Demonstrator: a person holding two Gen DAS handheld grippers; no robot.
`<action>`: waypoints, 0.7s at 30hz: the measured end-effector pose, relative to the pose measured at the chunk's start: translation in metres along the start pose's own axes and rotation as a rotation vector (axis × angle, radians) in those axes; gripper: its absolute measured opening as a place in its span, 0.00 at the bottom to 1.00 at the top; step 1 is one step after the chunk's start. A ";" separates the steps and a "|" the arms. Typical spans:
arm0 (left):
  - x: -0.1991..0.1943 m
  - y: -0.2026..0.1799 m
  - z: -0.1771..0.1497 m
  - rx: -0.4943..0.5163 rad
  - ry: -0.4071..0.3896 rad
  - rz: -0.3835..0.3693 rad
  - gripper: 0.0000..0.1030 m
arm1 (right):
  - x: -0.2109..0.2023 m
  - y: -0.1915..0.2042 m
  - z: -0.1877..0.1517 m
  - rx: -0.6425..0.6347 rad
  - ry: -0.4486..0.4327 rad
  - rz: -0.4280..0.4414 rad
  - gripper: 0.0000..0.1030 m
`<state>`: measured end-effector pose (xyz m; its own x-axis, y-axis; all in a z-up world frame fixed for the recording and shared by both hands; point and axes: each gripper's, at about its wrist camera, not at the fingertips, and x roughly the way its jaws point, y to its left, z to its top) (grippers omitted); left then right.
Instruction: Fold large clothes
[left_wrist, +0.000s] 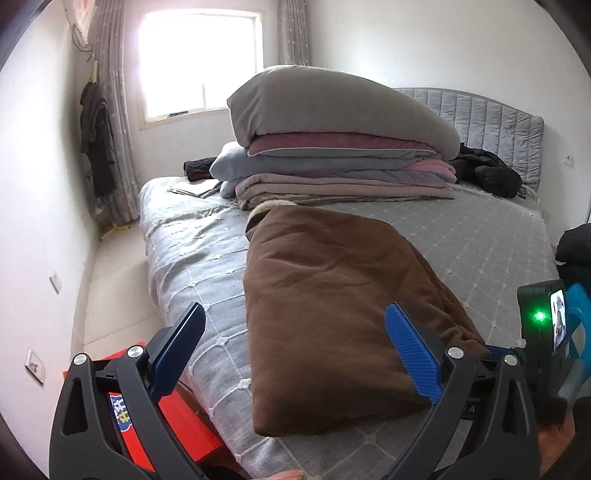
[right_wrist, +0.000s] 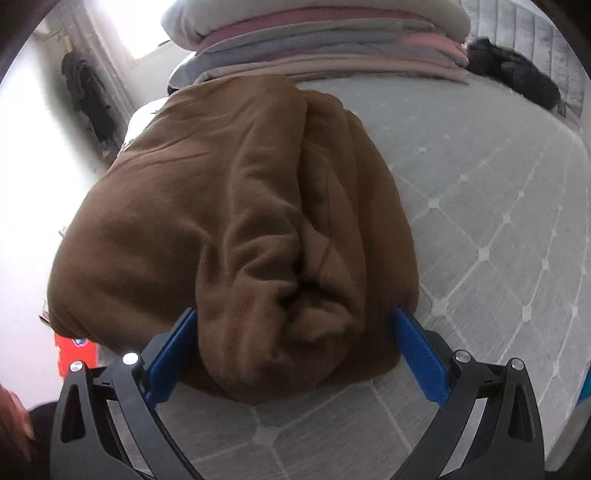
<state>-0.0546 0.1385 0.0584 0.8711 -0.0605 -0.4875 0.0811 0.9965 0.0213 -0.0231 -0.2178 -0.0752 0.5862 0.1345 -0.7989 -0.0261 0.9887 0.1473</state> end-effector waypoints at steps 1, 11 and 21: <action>0.000 0.001 0.001 -0.001 -0.001 -0.003 0.91 | -0.001 0.001 0.001 -0.004 0.001 -0.004 0.95; 0.003 0.002 0.001 -0.008 0.028 -0.038 0.93 | -0.075 0.017 0.001 -0.019 -0.318 -0.061 0.95; 0.032 0.007 -0.018 -0.082 0.229 -0.149 0.93 | -0.089 0.027 -0.003 -0.034 -0.223 -0.136 0.94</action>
<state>-0.0347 0.1450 0.0273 0.7193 -0.2010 -0.6650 0.1526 0.9796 -0.1311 -0.0789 -0.2025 -0.0016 0.7501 -0.0141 -0.6611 0.0403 0.9989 0.0244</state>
